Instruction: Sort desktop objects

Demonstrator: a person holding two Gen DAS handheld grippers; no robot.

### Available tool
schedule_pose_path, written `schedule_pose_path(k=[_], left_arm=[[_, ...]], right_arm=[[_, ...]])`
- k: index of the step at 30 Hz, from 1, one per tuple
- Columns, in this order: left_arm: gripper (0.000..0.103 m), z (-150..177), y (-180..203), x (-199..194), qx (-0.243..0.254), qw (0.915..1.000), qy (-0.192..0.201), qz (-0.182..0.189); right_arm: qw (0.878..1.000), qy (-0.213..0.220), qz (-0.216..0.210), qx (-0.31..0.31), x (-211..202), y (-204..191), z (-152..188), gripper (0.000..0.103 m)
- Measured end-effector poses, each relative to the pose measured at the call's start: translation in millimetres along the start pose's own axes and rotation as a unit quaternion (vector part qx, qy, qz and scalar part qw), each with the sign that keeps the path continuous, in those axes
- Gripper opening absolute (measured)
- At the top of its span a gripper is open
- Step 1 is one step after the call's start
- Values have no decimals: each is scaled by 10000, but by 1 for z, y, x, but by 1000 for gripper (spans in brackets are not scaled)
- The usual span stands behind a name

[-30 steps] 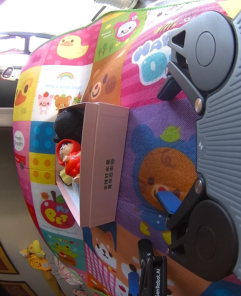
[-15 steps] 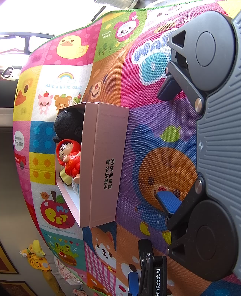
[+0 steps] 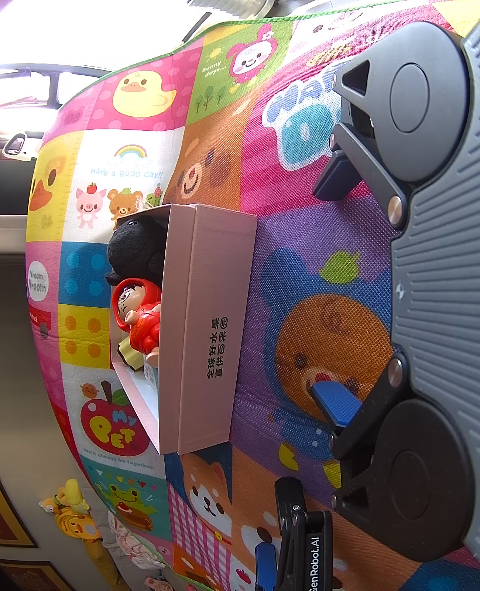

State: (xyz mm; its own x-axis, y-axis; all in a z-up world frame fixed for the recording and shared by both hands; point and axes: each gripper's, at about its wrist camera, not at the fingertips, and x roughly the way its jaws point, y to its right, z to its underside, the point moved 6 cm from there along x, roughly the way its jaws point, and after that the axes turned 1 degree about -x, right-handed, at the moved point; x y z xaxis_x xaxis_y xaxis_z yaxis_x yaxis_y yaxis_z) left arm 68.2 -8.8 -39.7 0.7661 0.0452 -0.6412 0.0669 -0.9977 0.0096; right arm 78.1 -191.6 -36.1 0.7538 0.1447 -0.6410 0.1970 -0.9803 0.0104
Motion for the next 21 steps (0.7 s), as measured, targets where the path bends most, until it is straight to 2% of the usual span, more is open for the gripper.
schedule_pose_path(k=[15,21], left_arm=[[103,0,1,0,40,10000,3,-30],[103,0,-1,-1,48,10000,-20,76]], right_arm=[[10000,0,-1,-1,0,0,0,103],[10000,-1,1,-2,0,0,0,103]])
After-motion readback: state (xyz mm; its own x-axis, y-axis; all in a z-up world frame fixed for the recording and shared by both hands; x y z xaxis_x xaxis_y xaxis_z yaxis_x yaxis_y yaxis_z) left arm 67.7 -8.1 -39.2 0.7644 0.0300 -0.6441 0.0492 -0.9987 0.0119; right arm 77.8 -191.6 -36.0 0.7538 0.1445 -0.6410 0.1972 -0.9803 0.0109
